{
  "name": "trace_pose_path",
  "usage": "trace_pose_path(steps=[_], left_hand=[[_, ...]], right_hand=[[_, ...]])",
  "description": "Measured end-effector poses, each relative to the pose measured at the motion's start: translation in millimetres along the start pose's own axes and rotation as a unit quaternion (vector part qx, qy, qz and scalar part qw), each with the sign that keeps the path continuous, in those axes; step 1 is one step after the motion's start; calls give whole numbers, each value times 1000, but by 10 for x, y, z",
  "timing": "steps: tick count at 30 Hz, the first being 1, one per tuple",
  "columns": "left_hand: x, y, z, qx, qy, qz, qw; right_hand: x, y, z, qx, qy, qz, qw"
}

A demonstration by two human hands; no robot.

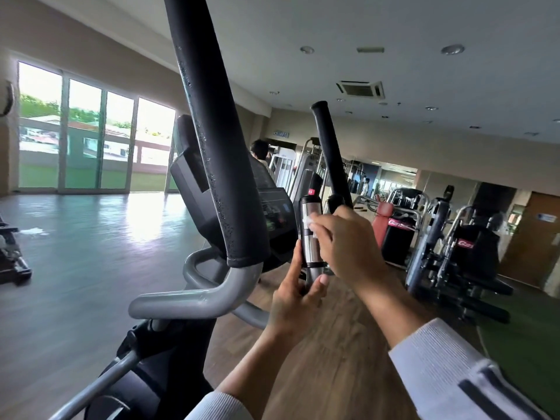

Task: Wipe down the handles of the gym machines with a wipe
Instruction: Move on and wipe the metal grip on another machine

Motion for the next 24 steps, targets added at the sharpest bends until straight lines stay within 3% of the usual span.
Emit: trace_pose_path(steps=[4,10,15,21,24], left_hand=[[-8,68,6,-58,2,34,998],[-27,27,19,-53,23,31,998],[-8,57,48,-44,16,39,998],[-31,74,48,-49,8,39,998],[-20,92,57,-46,-4,42,998]], right_hand=[[317,-37,106,-1,-43,-18,999],[187,325,-156,-127,30,64,989],[433,170,45,-108,-11,17,994],[-56,245,-143,-98,116,63,986],[-370,324,-119,-102,114,92,984]])
Point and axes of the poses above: each hand's wrist, its own x-axis towards the middle knuckle, its own z-axis out of the back of the hand, y = z × x, the point moved 9 cm from there along x, towards the middle knuckle, and after that the axes turned 5 degrees about y, right-handed, at the moved point
